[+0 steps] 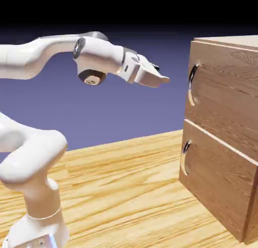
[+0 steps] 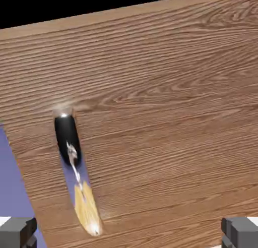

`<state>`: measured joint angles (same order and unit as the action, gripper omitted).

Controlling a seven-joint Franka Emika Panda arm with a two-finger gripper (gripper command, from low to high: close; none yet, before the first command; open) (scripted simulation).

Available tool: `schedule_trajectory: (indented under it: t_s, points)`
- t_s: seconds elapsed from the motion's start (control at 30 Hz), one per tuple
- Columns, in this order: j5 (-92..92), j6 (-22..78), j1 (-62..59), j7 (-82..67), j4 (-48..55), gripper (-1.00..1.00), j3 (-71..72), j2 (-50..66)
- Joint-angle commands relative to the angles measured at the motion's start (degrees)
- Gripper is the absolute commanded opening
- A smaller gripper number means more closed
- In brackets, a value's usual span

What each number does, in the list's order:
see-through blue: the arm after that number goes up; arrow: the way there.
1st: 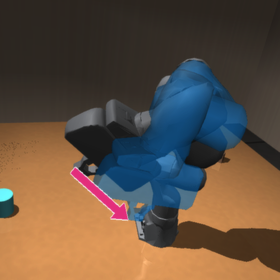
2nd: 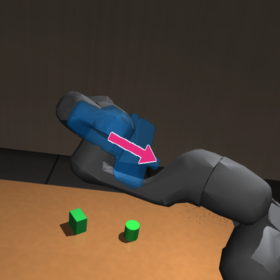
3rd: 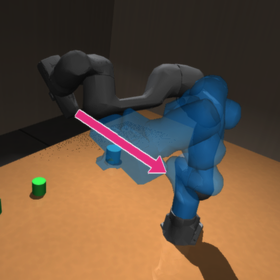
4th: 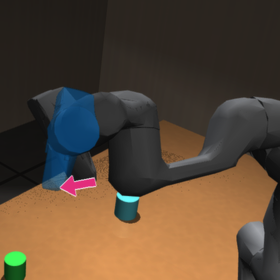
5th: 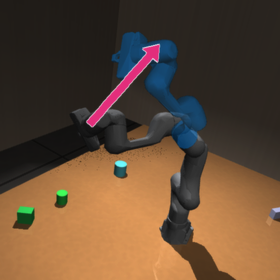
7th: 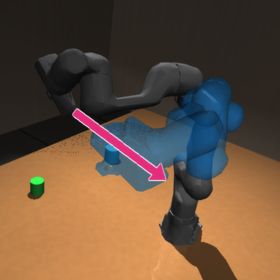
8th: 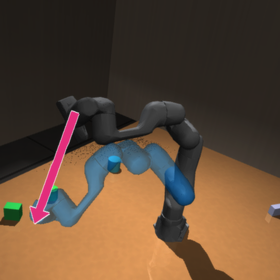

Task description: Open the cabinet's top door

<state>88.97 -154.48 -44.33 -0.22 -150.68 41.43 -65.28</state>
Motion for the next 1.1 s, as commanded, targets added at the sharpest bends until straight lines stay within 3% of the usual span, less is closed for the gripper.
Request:
schedule_trajectory:
  t_s: [0.0,0.77,1.0,1.03,1.07]
  points:
    - [2.50,0.55,-1.26,-1.20,0.29,0.00,1.16,-0.92]
    - [59.82,13.13,-30.27,-28.69,6.94,0.00,27.86,-21.94]
    - [62.91,13.27,-39.01,-28.91,15.37,0.00,30.52,-20.99]
    - [62.91,13.27,-39.01,-28.91,15.37,-1.00,30.52,-20.99]
    - [62.91,13.27,-39.01,-28.91,15.37,-1.00,30.52,-20.99]
